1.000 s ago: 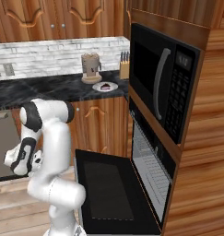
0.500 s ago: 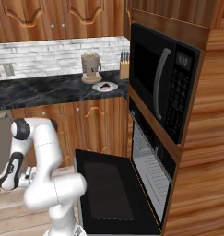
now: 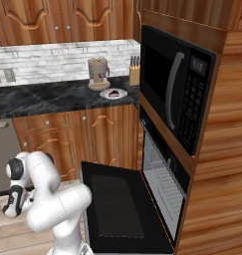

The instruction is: Take the baked cake out of the oven and place it on the plate for cooling. Then close the oven door.

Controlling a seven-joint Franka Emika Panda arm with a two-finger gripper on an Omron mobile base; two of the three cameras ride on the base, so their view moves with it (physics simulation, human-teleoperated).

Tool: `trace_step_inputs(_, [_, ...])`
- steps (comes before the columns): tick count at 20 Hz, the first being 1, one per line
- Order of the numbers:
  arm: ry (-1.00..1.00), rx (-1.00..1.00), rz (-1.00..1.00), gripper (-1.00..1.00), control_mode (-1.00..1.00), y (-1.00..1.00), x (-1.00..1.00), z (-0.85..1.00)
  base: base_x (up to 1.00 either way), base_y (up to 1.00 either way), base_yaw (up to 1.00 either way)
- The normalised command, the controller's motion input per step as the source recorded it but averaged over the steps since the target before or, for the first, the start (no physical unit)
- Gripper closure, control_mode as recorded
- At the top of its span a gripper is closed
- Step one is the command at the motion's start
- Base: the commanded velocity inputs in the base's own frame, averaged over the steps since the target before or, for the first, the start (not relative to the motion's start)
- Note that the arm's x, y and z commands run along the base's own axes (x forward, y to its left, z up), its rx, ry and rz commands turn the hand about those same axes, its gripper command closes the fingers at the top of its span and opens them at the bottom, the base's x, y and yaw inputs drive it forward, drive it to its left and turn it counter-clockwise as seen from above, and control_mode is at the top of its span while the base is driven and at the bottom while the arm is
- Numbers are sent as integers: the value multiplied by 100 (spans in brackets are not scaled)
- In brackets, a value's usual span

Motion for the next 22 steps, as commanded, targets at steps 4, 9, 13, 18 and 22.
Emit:
trace_step_inputs(4, [-4,-19,-13,-100,-100,-4,49,-56,0,0,0])
trace_step_inputs(9, [-4,-18,-11,-100,-100,-13,45,-55,0,0,0])
trace_step_inputs(13, [-2,-16,-5,-100,-100,-14,38,-56,0,0,0])
trace_step_inputs(18, [0,-10,0,-100,-100,-26,29,-56,0,0,0])
trace_step_inputs(22, [0,-9,0,-100,-100,-9,28,-58,0,0,0])
